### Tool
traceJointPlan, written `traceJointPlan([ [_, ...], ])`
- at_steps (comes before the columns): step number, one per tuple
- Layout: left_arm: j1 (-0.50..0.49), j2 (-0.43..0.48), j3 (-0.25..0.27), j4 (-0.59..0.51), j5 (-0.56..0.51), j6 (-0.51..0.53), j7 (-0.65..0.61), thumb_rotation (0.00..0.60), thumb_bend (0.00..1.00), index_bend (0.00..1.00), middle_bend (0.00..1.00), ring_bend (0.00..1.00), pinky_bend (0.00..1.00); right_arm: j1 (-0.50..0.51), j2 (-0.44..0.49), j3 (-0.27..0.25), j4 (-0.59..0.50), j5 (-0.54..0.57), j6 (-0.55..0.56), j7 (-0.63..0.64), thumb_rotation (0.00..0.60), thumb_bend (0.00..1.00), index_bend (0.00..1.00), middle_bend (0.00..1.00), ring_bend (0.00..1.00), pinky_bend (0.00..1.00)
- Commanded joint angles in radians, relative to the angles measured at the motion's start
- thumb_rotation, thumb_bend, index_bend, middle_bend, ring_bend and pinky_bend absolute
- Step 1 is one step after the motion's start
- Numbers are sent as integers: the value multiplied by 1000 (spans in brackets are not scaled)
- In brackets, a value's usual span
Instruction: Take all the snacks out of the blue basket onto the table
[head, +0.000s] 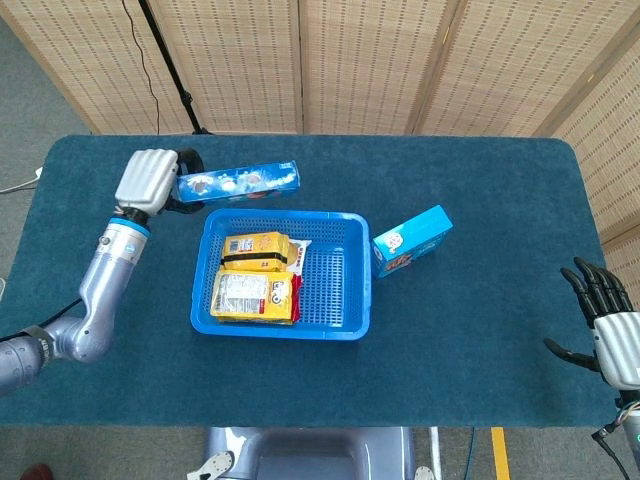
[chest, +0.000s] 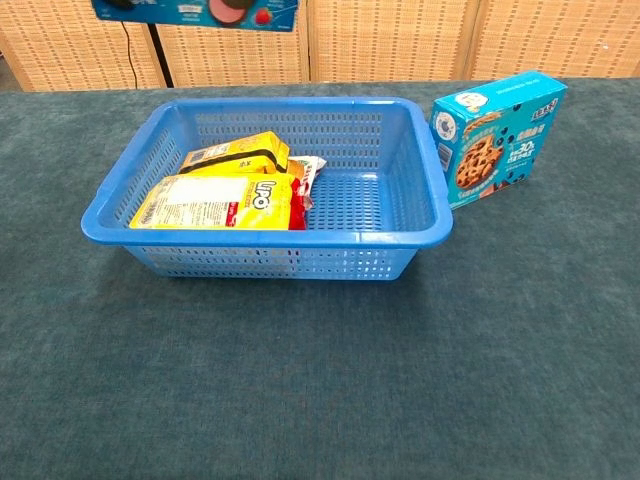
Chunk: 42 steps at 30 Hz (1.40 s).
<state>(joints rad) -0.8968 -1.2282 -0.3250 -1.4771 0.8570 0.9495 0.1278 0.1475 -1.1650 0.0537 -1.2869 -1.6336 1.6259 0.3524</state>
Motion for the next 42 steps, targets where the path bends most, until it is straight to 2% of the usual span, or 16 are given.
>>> traceJointPlan([
  [1, 108, -7, 40, 157, 71, -46, -202, 600, 219, 698, 572, 531, 606, -1, 1, -3, -4, -4, -2, -4, 600, 0, 0, 0, 0, 59],
  [6, 157, -89, 71, 381, 125, -115, -370, 600, 223, 698, 572, 531, 606, 1, 1, -7, -11, -11, -8, -12, 600, 0, 0, 0, 0, 59],
  [10, 169, -156, 94, 508, 161, -151, -419, 600, 215, 667, 554, 506, 601, 6, -2, -9, -16, -17, -17, -22, 600, 0, 0, 0, 0, 59],
  [12, 167, -165, 114, 520, 190, -212, -450, 600, 166, 529, 427, 385, 526, 9, -4, -10, -18, -19, -22, -27, 600, 0, 0, 0, 0, 59],
  [14, 163, -152, 131, 500, 225, -278, -498, 600, 65, 194, 133, 120, 289, 10, -4, -11, -21, -21, -26, -29, 600, 0, 0, 0, 0, 59],
  [16, 159, -131, 141, 471, 260, -329, -541, 600, 13, 16, 5, 4, 90, 11, -4, -12, -23, -22, -28, -30, 600, 0, 0, 0, 0, 59],
  [17, 158, -121, 145, 455, 282, -343, -564, 600, 1, 0, 0, 0, 26, 12, -4, -12, -23, -22, -29, -30, 600, 0, 0, 0, 0, 59],
  [18, 159, -115, 147, 446, 297, -345, -577, 600, 0, 0, 0, 0, 5, 12, -4, -13, -23, -23, -29, -31, 600, 0, 0, 0, 0, 59],
  [23, 189, -63, 149, 358, 414, -259, -668, 600, 0, 0, 0, 0, 0, 12, -4, -16, -24, -28, -30, -29, 600, 0, 0, 0, 0, 59],
  [25, 215, 3, 146, 250, 507, -150, -727, 600, 0, 0, 0, 0, 0, 11, -3, -17, -27, -34, -25, -27, 600, 0, 0, 0, 0, 59],
  [28, 231, 65, 151, 142, 591, -55, -743, 600, 0, 0, 0, 0, 0, 9, -1, -18, -30, -35, -20, -23, 600, 0, 0, 0, 0, 59],
  [31, 223, 100, 153, 39, 626, -33, -715, 600, 0, 0, 0, 0, 0, 8, 2, -18, -30, -38, -14, -16, 600, 0, 0, 0, 0, 59],
  [35, 196, 90, 138, -44, 595, -51, -634, 600, 0, 0, 0, 0, 0, 8, 4, -17, -29, -34, -16, -4, 600, 0, 0, 0, 0, 59],
  [42, 116, 19, 120, -83, 463, -165, -452, 600, 0, 0, 0, 0, 0, 10, 1, -16, -22, -32, -23, -2, 600, 0, 0, 0, 0, 59],
])
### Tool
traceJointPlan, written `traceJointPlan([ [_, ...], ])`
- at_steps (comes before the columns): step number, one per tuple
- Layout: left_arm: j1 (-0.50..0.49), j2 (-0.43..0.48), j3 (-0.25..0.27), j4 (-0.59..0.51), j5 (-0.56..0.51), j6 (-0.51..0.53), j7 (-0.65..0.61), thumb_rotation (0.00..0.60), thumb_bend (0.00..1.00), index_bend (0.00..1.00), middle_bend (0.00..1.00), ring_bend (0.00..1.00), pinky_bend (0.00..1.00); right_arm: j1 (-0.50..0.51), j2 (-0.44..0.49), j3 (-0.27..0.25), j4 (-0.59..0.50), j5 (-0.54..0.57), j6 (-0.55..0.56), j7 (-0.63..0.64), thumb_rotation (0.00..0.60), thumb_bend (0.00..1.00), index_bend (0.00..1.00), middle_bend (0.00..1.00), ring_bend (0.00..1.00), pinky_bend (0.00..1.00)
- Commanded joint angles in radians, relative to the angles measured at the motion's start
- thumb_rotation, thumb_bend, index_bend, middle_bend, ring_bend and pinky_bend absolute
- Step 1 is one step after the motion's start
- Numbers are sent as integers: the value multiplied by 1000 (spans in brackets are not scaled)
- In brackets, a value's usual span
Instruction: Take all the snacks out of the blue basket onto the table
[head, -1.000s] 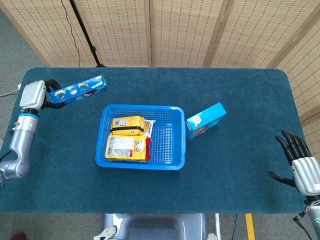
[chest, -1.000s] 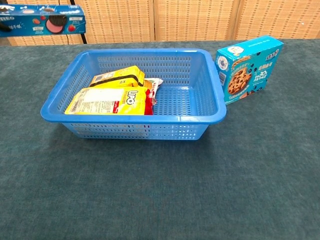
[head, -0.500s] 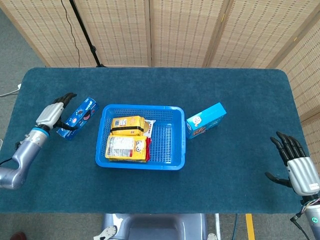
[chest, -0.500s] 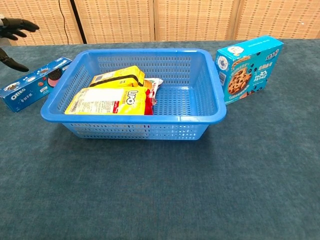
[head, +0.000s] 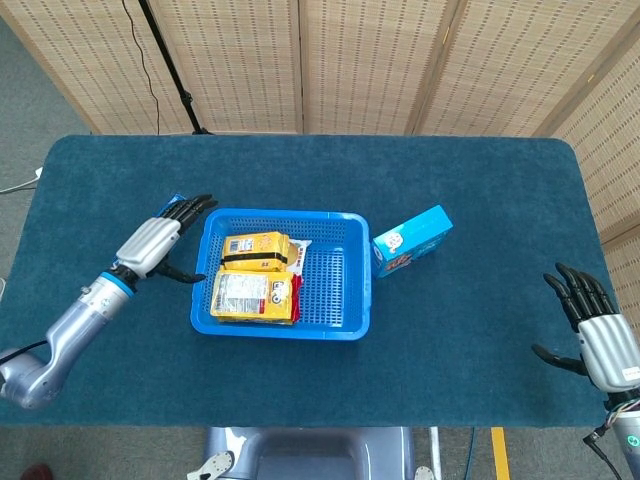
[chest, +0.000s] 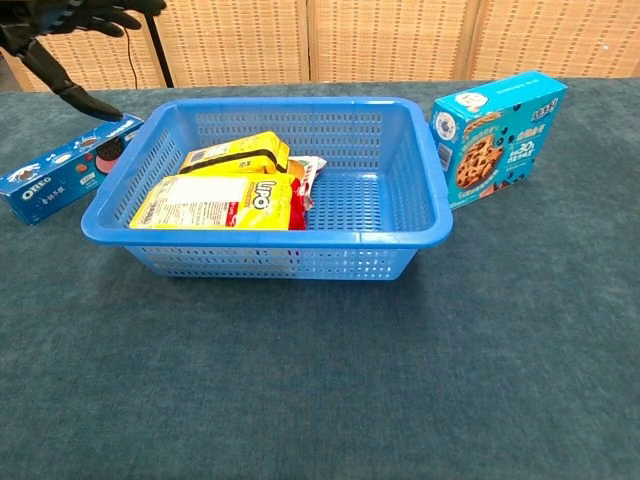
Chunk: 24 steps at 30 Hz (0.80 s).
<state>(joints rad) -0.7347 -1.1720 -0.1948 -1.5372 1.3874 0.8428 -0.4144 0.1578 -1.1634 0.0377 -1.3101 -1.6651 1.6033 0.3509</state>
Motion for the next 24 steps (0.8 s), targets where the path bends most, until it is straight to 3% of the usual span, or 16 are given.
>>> traceJointPlan([
  [1, -57, -50, -11, -22, -88, -72, 120, 600, 0, 0, 0, 0, 0, 0, -1, 0, 2, 1, -1, -1, 600, 0, 0, 0, 0, 59],
  [8, -135, -168, -35, 39, -289, -131, 285, 600, 0, 0, 0, 0, 1, 2, -2, 5, 16, 18, -15, 18, 600, 0, 0, 0, 0, 59],
  [18, -166, -254, -25, 106, -414, -112, 405, 600, 0, 6, 1, 15, 111, 6, -7, 8, 32, 30, -32, 32, 600, 0, 0, 0, 0, 59],
  [21, -173, -275, -17, 129, -435, -115, 431, 600, 0, 51, 24, 56, 148, 7, -8, 9, 34, 34, -35, 33, 600, 0, 0, 0, 0, 59],
  [24, -181, -293, -9, 146, -451, -123, 453, 600, 0, 161, 102, 89, 157, 7, -9, 11, 36, 37, -36, 35, 600, 0, 0, 0, 0, 59],
])
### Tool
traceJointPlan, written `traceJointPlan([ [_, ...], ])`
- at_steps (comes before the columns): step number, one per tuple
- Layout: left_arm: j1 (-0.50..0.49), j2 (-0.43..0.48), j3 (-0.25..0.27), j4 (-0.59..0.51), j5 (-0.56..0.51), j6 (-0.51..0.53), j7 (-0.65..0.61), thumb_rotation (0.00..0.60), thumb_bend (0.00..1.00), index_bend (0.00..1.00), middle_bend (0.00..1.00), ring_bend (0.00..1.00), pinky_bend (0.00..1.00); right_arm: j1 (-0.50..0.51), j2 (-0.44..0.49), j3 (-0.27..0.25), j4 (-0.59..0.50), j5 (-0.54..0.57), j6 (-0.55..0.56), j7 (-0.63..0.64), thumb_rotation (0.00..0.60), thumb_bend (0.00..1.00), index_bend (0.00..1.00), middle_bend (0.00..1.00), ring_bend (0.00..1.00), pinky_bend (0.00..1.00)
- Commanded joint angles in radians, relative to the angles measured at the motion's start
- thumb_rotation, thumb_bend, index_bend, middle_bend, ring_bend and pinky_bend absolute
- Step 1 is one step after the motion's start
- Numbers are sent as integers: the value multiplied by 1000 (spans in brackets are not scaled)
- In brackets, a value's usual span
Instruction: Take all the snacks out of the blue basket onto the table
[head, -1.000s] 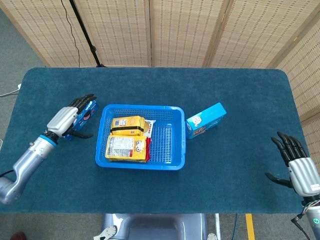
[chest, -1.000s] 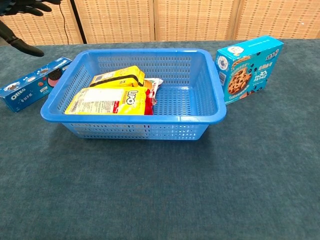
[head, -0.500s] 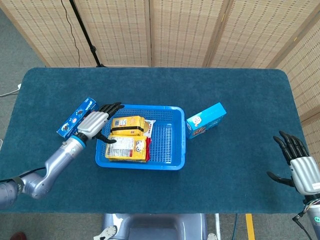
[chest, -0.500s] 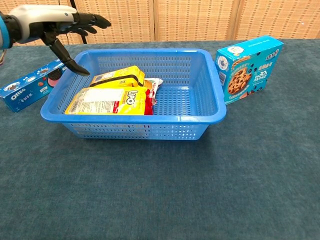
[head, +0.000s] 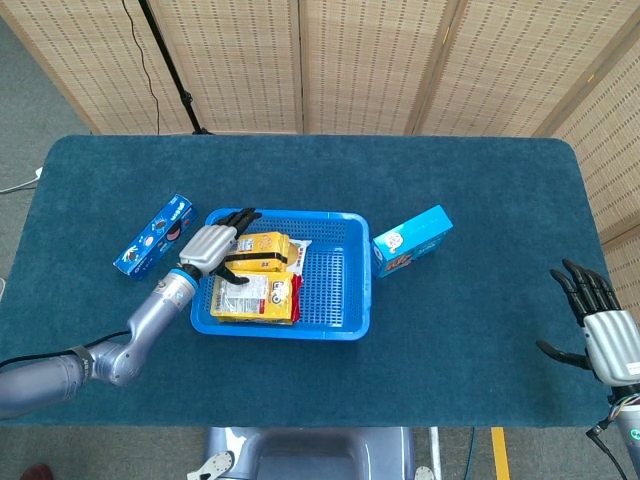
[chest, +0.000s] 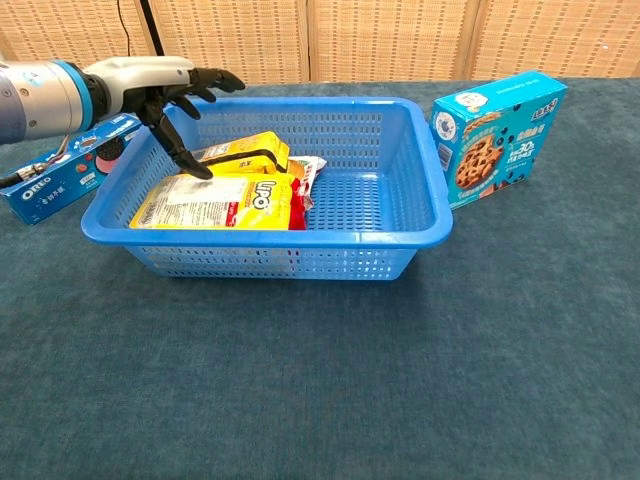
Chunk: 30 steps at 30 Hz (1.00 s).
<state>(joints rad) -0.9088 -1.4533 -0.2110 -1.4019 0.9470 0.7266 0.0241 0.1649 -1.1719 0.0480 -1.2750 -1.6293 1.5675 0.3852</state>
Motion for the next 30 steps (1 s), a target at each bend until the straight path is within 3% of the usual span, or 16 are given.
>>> traceJointPlan([
  [1, -9, -16, 10, 16, -13, -8, 22, 600, 0, 187, 122, 96, 158, 0, 0, 1, 2, 3, -2, 2, 600, 0, 0, 0, 0, 59],
  [9, 8, -29, 2, 1, 25, 69, 40, 600, 0, 207, 143, 103, 168, -1, 0, 4, 6, 11, -4, 12, 600, 0, 0, 0, 0, 59],
  [13, 15, -22, 8, -7, 37, 87, 59, 600, 0, 279, 221, 145, 173, -1, 0, 3, 8, 10, -6, 17, 600, 0, 0, 0, 0, 59],
  [18, 34, -28, 4, -23, 66, 128, 50, 600, 0, 272, 223, 142, 183, 0, 1, 4, 10, 10, -6, 20, 600, 0, 0, 0, 0, 59],
  [30, -6, -95, -14, 30, 8, 82, 104, 600, 0, 270, 223, 142, 183, 2, 0, 3, 10, 12, -15, 21, 600, 0, 0, 0, 0, 59],
])
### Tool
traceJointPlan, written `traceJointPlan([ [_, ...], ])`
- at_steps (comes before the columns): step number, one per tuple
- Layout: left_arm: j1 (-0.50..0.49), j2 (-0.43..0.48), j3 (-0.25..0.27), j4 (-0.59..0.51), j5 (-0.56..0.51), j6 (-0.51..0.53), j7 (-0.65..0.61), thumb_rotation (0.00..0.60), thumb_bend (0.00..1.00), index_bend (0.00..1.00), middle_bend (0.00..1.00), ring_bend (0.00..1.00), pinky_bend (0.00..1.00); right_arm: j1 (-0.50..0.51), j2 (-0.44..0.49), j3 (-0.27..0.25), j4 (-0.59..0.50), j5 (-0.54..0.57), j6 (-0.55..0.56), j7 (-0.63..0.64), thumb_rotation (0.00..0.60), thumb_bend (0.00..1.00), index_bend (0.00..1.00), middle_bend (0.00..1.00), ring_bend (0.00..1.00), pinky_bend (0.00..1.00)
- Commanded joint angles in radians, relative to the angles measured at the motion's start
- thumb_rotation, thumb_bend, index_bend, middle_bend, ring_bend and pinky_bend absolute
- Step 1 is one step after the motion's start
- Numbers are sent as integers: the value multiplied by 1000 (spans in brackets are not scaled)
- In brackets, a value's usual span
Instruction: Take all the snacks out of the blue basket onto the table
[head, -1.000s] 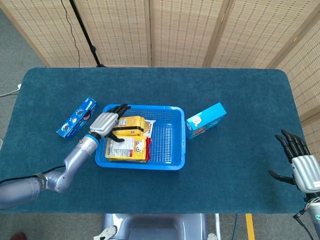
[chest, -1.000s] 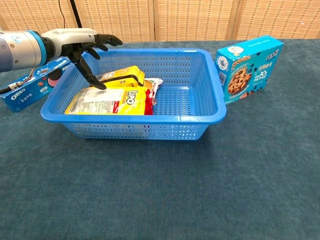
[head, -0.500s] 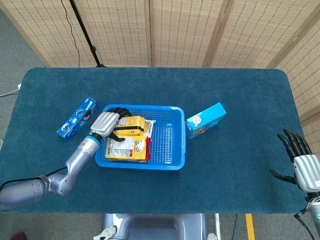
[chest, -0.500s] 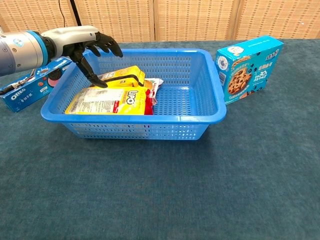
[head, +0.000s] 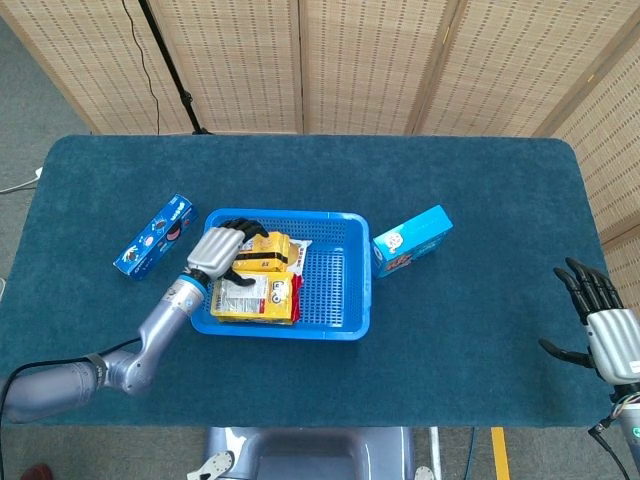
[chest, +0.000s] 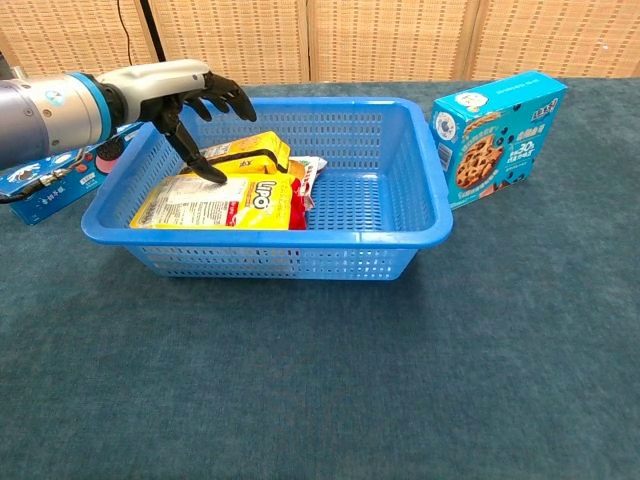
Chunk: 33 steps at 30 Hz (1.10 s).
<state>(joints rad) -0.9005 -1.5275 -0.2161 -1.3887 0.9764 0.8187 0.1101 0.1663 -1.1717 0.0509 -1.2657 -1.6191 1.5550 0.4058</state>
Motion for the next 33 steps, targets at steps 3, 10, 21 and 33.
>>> traceJointPlan([
  [3, -30, -45, -20, 45, -62, -15, 46, 600, 0, 270, 223, 141, 184, 0, -1, 3, 3, 11, -7, 6, 600, 0, 0, 0, 0, 59],
  [10, -48, -59, -30, 82, -128, -38, 84, 600, 0, 270, 223, 141, 184, 2, -2, 4, 10, 16, -15, 12, 600, 0, 0, 0, 0, 59],
  [21, -70, -101, -27, 142, -176, -79, 101, 600, 1, 270, 211, 125, 184, 2, 0, 5, 11, 18, -19, 19, 600, 0, 0, 0, 0, 59],
  [33, -82, -138, -22, 188, -230, -64, 147, 600, 272, 387, 354, 328, 538, 5, 1, 2, 16, 14, -25, 37, 600, 0, 0, 0, 0, 59],
])
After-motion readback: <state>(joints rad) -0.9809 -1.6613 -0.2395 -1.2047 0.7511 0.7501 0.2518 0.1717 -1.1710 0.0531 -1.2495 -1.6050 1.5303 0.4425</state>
